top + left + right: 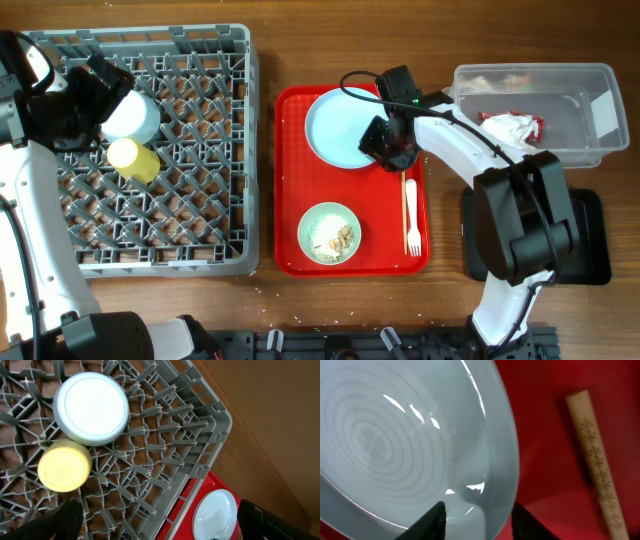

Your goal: Sort waste into correct bins and load items into the dishwasher rack

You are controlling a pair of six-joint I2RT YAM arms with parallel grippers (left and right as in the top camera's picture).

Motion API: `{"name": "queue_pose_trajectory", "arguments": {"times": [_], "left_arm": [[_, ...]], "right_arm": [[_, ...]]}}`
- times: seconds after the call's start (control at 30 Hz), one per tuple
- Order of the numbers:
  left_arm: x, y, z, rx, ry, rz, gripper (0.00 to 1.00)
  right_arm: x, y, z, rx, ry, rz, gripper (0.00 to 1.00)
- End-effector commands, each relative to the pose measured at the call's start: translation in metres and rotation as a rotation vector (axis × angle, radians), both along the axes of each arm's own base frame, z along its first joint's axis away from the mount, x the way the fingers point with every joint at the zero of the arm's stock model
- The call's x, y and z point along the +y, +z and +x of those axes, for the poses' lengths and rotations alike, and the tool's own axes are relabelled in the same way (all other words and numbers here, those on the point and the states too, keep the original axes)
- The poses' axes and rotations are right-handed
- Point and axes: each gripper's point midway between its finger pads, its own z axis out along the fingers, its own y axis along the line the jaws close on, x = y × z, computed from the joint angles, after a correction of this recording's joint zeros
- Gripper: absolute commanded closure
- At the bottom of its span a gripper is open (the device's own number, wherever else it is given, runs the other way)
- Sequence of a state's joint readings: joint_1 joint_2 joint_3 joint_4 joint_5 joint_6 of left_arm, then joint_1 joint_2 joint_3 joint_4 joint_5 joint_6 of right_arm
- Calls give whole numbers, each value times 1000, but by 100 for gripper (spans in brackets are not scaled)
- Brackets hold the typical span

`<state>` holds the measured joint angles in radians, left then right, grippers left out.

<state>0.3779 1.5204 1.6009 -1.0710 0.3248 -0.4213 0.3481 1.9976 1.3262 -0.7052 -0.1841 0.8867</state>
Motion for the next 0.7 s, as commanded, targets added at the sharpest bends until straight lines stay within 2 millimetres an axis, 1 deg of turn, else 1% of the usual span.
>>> {"name": "queue_pose_trajectory", "arguments": {"times": [0.0,0.07,0.1,0.13,0.2,0.3,0.37,0.43,0.47,0.5,0.6,0.67], "left_arm": [[-2,0,2,-3,-7,-14,0],[-2,0,2,-3,-7,-14,0],[-2,0,2,-3,-7,-14,0],[-2,0,2,-3,-7,-14,0],[-2,0,2,-3,-7,-14,0],[-2,0,2,-3,-7,-14,0],[-2,0,2,-3,-7,-14,0],[-2,0,2,-3,-7,-14,0],[-2,0,2,-3,-7,-14,0],[-2,0,2,-3,-7,-14,0],[-2,0,2,-3,-7,-14,0],[-2,0,2,-3,-7,-14,0]], "right_arm": [[-12,-6,0,1,-14,-69,73],[-12,-5,1,-1,-15,-68,79],[-12,-4,1,-5,-15,-68,90],[-14,-2,2,-13,-19,-72,96],[-17,7,6,-42,-3,-75,96],[-24,30,13,-103,10,-72,96],[-29,56,18,-170,9,-62,96],[-30,92,25,-273,24,-41,96],[-30,106,26,-313,22,-31,96],[-29,128,29,-375,19,-12,96],[-15,198,34,-599,50,49,96],[-4,225,34,-696,57,64,96]]}}
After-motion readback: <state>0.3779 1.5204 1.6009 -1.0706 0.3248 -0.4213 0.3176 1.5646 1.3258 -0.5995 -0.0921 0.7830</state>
